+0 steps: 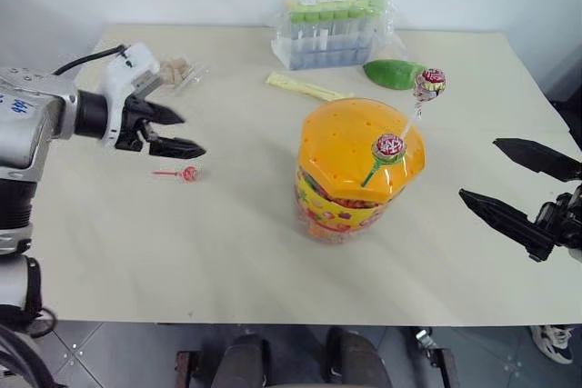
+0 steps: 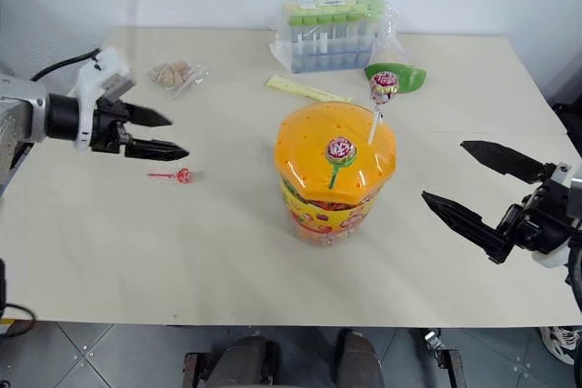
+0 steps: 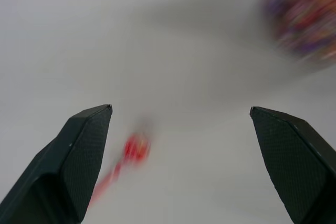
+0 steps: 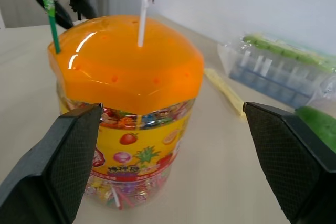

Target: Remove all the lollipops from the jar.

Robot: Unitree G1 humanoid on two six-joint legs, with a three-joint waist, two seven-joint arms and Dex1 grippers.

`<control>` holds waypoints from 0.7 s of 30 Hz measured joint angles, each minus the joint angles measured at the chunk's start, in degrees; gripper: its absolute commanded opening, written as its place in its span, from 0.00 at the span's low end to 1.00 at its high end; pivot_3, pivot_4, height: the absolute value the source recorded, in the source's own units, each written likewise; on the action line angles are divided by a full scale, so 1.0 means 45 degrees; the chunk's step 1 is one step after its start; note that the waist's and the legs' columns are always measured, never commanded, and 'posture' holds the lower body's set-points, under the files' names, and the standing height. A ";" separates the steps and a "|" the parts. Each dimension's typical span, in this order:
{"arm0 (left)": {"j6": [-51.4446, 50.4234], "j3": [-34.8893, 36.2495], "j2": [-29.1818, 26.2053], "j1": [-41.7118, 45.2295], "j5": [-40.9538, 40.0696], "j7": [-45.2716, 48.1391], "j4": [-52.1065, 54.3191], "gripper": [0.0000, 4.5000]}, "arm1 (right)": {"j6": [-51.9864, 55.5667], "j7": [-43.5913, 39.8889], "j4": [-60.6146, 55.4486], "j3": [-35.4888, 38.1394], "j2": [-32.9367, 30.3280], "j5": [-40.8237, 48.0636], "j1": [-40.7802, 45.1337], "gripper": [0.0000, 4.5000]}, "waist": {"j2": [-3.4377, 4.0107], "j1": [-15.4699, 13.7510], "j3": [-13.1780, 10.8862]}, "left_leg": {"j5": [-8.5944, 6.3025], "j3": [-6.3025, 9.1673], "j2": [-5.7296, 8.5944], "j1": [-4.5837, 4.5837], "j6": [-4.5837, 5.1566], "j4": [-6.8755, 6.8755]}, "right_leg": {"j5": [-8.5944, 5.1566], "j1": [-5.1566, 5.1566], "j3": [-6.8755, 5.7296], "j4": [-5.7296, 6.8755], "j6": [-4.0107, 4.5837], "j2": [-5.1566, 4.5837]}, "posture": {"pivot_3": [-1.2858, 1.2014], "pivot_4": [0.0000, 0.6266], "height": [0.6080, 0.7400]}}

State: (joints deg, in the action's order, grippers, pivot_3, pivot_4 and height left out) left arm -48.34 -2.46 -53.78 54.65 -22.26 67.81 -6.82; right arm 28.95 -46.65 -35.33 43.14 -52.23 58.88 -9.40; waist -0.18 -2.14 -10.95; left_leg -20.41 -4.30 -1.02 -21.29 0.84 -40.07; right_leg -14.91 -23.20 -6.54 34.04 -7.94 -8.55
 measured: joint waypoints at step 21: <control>0.4812 0.2870 0.2051 -0.2181 -0.3741 0.4054 -0.1704 0.99 | 0.1674 0.0020 0.2996 -0.5952 -0.1034 -0.0522 0.8345 1.00 | -0.0012 0.0168 -0.0004 | -0.0005 -0.0065 -0.0003 -0.0028 0.0009 -0.0005 | 0.0007 -0.0070 0.0048 0.0014 -0.0011 0.0003 | 0.52 0.24 1.00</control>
State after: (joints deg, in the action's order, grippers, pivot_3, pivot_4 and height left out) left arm -26.69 10.46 -44.55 44.84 -39.09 86.05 -14.48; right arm 36.49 -46.57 -21.85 16.35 -56.89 56.53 28.15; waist -0.24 -1.39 -10.97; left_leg -20.43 -4.60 -1.04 -21.42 0.88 -40.09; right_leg -14.87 -23.52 -6.33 34.10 -7.99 -8.54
